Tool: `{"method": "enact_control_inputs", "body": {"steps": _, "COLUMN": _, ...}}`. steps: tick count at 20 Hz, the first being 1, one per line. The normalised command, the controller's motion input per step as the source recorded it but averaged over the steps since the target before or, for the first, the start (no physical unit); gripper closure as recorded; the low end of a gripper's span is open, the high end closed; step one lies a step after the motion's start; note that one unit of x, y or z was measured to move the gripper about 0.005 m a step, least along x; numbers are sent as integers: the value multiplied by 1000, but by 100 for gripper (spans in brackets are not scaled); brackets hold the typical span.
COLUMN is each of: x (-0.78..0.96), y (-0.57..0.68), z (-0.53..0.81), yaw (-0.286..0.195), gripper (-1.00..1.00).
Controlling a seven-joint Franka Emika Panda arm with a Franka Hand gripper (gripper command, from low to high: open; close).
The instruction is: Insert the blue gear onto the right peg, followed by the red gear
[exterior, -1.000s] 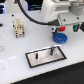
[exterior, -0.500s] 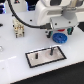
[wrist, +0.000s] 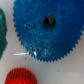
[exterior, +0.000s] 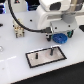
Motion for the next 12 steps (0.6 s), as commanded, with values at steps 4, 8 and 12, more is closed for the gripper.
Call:
{"method": "enact_control_inputs", "body": {"steps": 4, "x": -228, "y": 11, "z": -205, "yaw": 0, "gripper": 100}}
{"method": "enact_control_inputs", "body": {"steps": 8, "x": -22, "y": 5, "z": 14, "yaw": 0, "gripper": 100}}
{"method": "enact_control_inputs", "body": {"steps": 12, "x": 85, "y": 12, "z": 235, "yaw": 0, "gripper": 100}}
